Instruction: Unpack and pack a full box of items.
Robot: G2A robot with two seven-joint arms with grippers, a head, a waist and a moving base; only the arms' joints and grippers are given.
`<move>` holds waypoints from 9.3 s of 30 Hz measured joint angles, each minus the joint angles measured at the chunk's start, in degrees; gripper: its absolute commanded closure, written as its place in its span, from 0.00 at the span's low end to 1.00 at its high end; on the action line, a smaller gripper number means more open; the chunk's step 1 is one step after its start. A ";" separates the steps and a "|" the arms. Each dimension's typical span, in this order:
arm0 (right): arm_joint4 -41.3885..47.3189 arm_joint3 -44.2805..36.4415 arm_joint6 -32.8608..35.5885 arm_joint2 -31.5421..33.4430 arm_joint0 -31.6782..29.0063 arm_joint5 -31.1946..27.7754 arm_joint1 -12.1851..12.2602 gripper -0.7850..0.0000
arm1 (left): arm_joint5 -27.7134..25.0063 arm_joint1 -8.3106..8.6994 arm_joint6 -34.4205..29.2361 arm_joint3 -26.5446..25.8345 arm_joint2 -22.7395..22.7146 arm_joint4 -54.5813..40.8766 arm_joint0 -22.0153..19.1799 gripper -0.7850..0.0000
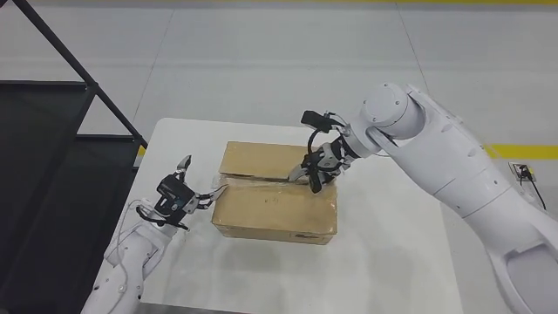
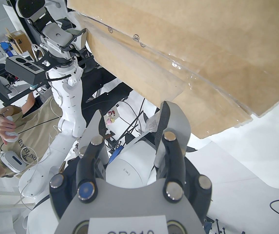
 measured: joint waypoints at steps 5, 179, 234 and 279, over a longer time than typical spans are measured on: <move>-0.72 -1.13 -1.24 1.33 -0.54 -1.02 0.48 0.42 | 0.08 0.03 0.66 0.34 -0.14 -0.80 -0.22 0.00; -7.98 -34.97 -13.90 28.91 -15.99 9.38 9.75 0.44 | -17.13 -2.10 -47.26 -12.46 -3.99 -69.79 4.51 1.00; 20.92 2.45 4.83 2.47 -0.72 -0.60 2.59 0.00 | -9.91 4.17 -95.49 -8.08 -8.65 -94.75 -9.66 1.00; 31.45 20.05 5.30 -7.03 0.45 -1.04 -5.04 0.00 | 2.49 5.96 -98.95 2.50 -0.19 -92.99 -18.93 0.72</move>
